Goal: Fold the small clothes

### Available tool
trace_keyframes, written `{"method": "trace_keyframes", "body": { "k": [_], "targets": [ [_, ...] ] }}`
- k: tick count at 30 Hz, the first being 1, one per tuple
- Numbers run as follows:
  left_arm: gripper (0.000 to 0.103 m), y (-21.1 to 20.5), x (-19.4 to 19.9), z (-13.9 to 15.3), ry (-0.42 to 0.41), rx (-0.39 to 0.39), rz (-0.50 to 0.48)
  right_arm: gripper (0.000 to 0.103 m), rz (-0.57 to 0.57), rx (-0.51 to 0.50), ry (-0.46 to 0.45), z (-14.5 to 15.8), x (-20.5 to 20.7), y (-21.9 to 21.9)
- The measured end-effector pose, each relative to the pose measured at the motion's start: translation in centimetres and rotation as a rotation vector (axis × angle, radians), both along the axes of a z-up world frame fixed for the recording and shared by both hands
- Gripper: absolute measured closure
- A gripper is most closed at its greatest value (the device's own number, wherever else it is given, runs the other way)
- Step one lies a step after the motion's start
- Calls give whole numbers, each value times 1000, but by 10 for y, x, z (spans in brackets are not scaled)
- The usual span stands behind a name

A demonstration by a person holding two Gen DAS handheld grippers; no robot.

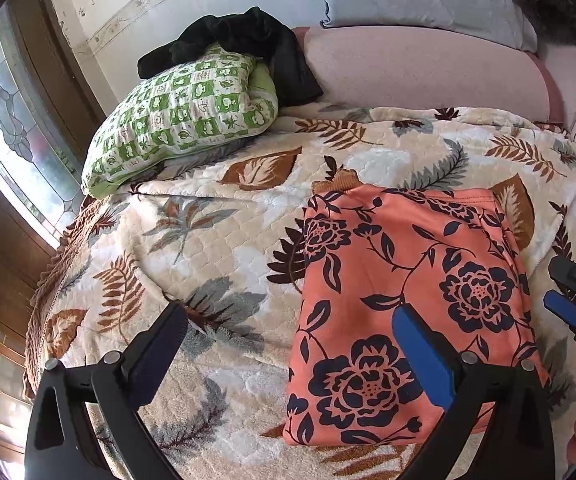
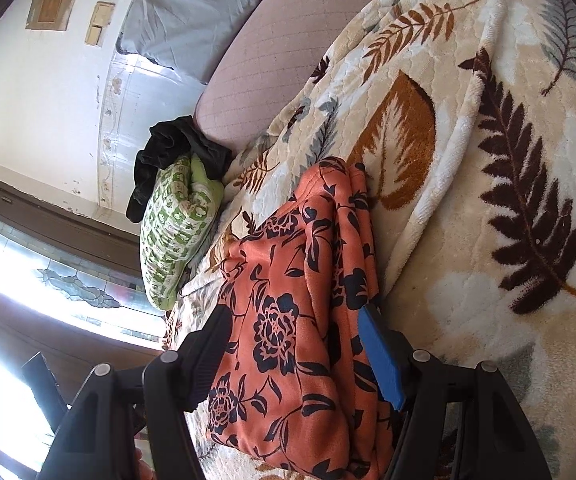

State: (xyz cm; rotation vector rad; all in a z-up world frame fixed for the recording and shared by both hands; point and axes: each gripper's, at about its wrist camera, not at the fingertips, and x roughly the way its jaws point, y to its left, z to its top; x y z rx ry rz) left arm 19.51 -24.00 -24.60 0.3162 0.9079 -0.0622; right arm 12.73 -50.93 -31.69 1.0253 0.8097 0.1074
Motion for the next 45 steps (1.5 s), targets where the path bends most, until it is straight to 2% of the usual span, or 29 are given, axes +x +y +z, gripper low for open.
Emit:
{"method": "trace_keyframes", "body": {
  "k": [8,12,16,17,22,27,30,43,45],
  "targets": [
    [1,5,1,-5,7,6,12,37,103,-26,-129,21,1,23],
    [1,7,1,-8,7,7,18,38,137,-35,-74,13,8,32],
    [1,9,3,-11,13,10,22,37,166,-25,93,-17,18,37],
    [1,9,3,-12,16,10,24,37,159,-15,98,-21,18,36],
    [1,9,2,-13,15,9,24,37,129,9,60,-15,13,28],
    [1,9,3,-13,14,7,21,36,96,9,-28,0,6,21],
    [1,9,4,-14,15,8,21,36,98,10,-51,5,6,22],
    [1,15,11,-22,40,-4,25,34,44,-17,5,-3,7,16],
    [1,16,12,-25,46,-7,27,31,29,-19,8,-4,6,13]
  ]
}}
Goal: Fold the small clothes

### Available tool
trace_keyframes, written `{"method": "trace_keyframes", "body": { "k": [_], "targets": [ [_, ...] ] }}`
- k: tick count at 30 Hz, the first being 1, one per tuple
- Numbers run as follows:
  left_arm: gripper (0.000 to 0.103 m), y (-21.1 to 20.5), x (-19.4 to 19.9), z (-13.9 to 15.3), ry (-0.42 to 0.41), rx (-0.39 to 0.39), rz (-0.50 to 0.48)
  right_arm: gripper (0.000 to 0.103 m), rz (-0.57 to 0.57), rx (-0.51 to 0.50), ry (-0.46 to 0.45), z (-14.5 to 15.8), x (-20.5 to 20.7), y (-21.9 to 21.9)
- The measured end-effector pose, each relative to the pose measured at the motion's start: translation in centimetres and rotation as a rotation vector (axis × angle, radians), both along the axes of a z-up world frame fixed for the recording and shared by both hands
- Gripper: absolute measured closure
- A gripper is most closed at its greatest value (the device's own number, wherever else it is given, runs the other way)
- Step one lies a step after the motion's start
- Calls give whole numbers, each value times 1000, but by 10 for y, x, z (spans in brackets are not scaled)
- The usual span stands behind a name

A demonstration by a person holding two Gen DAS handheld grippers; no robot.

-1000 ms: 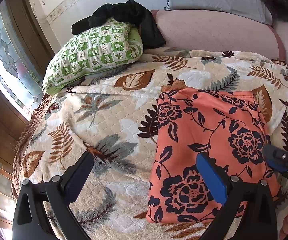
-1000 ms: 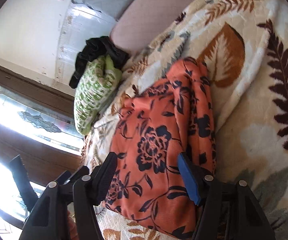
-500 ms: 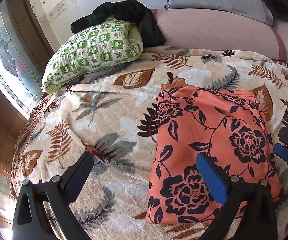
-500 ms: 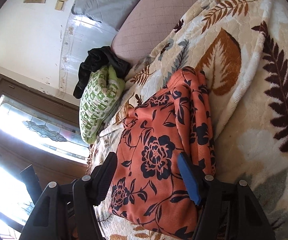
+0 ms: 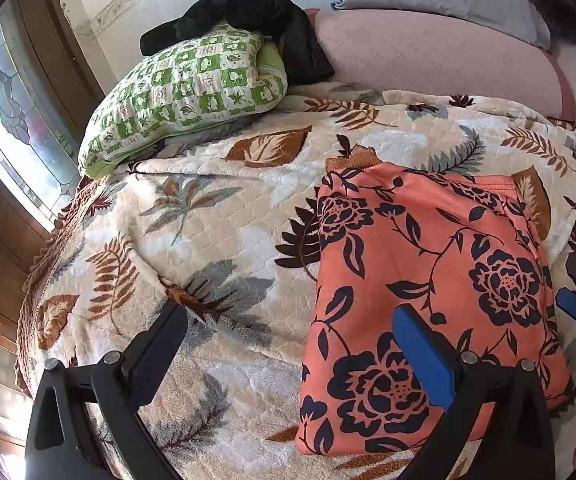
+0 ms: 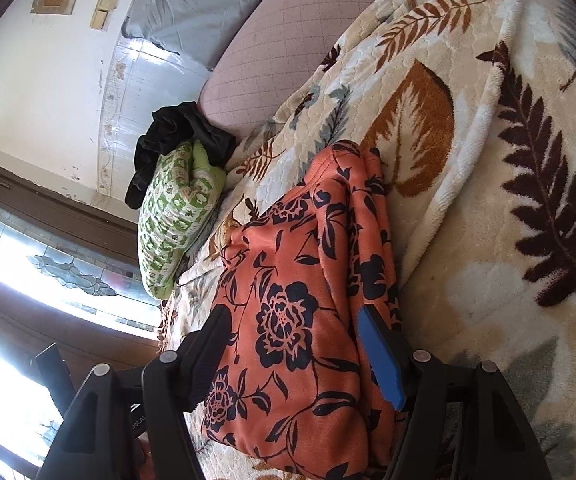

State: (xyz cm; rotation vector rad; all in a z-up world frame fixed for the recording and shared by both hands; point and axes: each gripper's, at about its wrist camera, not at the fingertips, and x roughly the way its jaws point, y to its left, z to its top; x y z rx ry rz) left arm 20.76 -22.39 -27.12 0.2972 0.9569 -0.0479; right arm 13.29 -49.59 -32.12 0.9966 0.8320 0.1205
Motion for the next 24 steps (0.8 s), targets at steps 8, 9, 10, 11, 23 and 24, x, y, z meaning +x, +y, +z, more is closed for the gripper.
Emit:
{"method": "trace_keyframes", "body": {
  "k": [8,9,10,11,23,24],
  "targets": [
    [1,18,22,-26,148,-135,-16,23,-23,-7,58,-11,1,-6],
    [1,22,25,-30,173,-163,-14,23,-31,-3,68,-14,1,-8],
    [1,26,28,-33,186,-178,-7,23,-43,-1,76,-17,1,-11],
    [1,29,31,-35,186,-179,2,23,-55,0,83,-19,1,-14],
    [1,31,35,-32,87,-111,-43,22,-80,-8,128,-29,4,-20],
    [1,31,35,-32,87,-115,-44,22,-78,-8,128,-30,4,-20]
  ]
}}
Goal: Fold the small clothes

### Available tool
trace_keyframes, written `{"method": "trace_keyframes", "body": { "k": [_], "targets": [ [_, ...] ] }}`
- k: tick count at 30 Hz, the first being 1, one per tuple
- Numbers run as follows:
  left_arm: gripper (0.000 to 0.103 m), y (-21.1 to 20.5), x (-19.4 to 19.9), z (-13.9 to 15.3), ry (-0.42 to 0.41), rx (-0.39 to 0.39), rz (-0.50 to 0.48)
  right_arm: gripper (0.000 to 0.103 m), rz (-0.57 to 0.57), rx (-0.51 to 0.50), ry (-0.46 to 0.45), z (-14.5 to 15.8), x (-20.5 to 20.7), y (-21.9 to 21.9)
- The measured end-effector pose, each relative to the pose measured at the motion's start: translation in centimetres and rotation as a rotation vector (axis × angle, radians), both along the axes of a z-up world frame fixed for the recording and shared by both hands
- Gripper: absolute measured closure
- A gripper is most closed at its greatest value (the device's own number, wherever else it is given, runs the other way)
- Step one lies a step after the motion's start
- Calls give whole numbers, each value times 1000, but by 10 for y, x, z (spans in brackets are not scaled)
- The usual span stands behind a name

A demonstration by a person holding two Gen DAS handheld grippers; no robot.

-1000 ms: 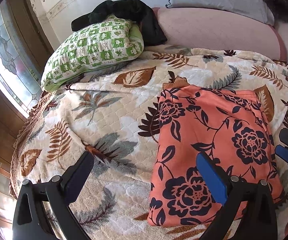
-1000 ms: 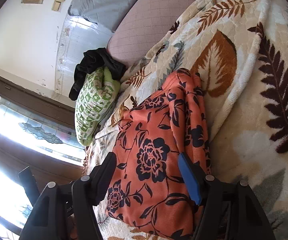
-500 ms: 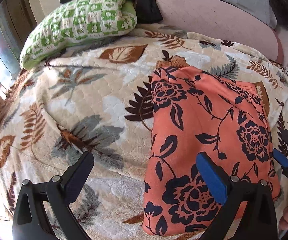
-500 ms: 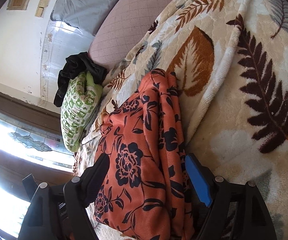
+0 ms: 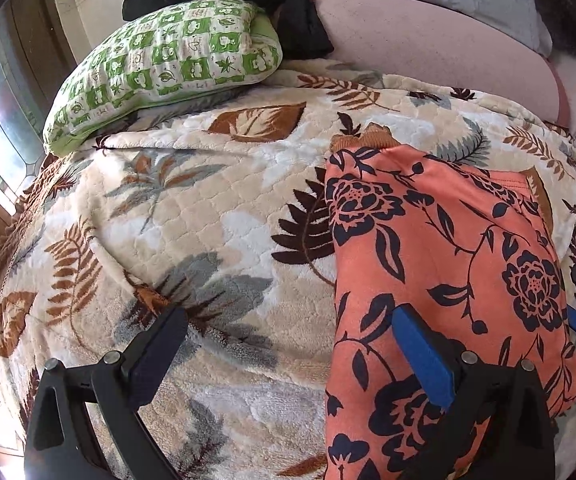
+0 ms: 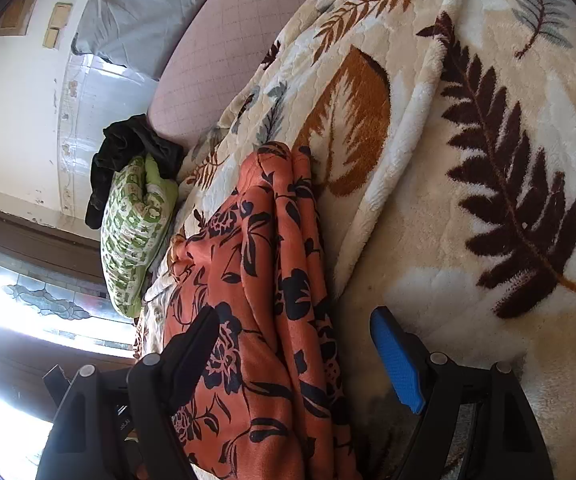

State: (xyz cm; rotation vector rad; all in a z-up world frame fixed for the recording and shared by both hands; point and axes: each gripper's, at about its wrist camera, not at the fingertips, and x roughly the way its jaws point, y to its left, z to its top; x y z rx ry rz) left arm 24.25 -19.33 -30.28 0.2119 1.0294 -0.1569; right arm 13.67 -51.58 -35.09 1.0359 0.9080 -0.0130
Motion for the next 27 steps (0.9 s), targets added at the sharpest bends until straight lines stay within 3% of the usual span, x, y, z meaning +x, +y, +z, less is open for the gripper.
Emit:
{"method": "trace_keyframes", "body": {
  "k": [27],
  "targets": [
    [1,0,-3,8,-24,-8,10,22,32,-7,14,-2,7,10]
  ]
}}
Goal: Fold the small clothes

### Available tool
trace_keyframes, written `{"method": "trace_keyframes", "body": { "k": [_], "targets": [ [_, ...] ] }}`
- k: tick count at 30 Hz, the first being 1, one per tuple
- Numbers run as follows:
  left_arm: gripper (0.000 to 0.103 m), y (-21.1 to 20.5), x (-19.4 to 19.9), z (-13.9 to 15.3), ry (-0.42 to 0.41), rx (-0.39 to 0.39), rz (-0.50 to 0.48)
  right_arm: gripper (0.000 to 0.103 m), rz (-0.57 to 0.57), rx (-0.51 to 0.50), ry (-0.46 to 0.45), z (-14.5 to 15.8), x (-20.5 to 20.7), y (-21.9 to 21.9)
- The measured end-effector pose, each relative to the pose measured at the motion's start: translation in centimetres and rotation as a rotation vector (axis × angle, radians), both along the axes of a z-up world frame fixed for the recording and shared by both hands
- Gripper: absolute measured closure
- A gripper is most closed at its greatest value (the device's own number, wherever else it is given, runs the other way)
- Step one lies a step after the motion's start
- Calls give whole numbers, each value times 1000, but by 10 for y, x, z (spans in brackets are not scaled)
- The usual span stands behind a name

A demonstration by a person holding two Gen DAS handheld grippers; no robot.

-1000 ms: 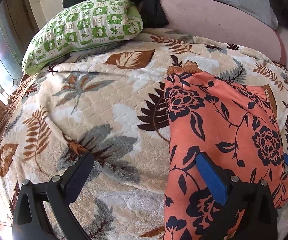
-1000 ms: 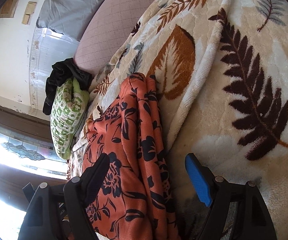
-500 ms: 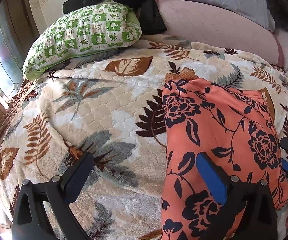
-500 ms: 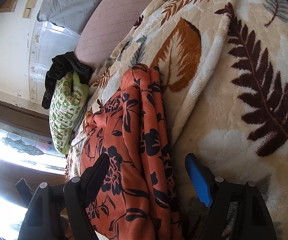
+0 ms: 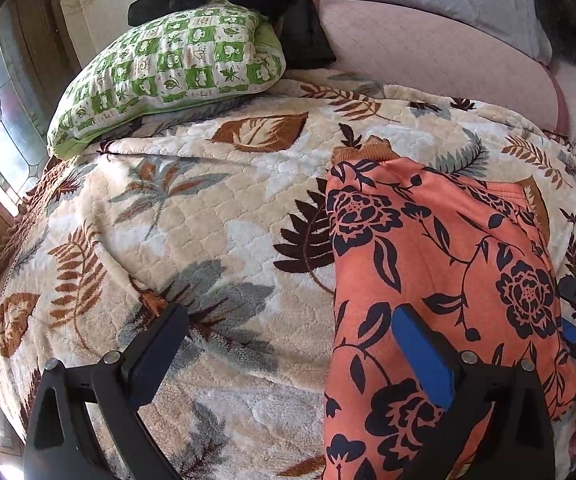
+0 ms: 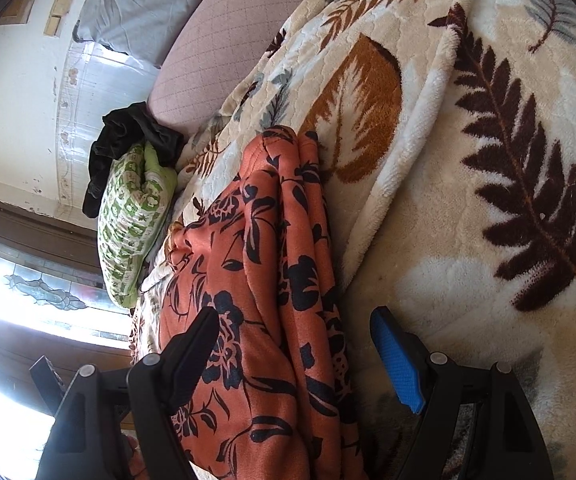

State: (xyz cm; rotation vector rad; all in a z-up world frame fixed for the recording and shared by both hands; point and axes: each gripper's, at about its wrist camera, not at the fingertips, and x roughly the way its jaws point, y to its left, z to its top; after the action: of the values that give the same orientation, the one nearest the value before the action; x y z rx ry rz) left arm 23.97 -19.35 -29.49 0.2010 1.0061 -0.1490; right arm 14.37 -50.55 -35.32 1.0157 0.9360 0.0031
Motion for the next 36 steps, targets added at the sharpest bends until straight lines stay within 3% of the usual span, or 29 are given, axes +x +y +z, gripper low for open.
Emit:
{"method": "trace_keyframes", "body": {
  "k": [24,26,28,31,33,36],
  "targets": [
    [1,-6,-6,9,-5,4,-5,22,14,11,-1,1,3,6],
    [1,-5,-4,4,39,-29,-17,22,22,5,2,1,3,8],
    [0,-5,2,-11,155,-89,-51,22,22,0,10,0,3,8],
    [0,0,10,-35,307,-175,-16,22,19,8,9,-5,4,8],
    [0,5,9,-40,349,-253,14,21,36,-17,-1,-5,6,12],
    [0,3,3,-41,373,-292,0,12,75,-47,-28,-4,14,21]
  ]
}}
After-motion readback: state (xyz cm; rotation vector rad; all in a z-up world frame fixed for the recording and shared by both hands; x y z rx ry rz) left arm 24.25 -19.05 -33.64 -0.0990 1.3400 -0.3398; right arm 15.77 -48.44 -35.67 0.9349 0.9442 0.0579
